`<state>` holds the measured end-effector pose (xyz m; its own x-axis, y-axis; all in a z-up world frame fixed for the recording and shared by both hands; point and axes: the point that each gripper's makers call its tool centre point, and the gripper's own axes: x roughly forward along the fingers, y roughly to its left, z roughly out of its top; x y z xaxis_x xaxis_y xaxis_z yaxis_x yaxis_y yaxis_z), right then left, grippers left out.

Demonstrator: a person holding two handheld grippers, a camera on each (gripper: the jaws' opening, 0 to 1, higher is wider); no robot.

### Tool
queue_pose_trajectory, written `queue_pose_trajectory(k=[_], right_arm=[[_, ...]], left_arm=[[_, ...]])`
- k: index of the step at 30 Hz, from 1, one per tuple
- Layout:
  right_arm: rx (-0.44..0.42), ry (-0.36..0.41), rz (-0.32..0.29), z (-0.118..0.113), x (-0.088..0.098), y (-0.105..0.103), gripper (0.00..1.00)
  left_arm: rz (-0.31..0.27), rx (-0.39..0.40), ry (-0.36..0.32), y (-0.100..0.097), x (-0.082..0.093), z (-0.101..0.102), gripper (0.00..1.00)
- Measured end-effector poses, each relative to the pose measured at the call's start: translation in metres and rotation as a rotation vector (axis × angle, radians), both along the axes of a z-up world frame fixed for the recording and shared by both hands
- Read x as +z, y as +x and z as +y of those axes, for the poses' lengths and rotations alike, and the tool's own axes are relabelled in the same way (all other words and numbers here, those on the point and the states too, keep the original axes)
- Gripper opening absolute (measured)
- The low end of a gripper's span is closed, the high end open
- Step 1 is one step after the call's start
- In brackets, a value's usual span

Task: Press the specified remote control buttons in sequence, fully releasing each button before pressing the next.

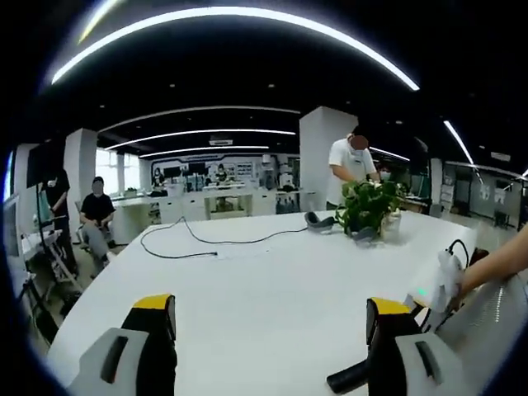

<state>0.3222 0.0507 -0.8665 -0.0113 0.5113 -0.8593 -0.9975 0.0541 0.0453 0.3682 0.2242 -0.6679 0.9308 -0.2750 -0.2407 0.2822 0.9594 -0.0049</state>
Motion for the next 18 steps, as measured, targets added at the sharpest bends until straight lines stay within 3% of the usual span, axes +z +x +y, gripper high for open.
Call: queue_pose_trajectory(k=[5,18], right_arm=[[0.025,-0.024,-0.010,0.001,0.000,0.002,0.20],[0.030,-0.012,0.001,0.000,0.000,0.019,0.20]], left_arm=[[0.011,-0.026,0.027,-0.001,-0.003,-0.005,1.00],[0.004,-0.027,0.012,-0.003,-0.002,-0.003,0.98]])
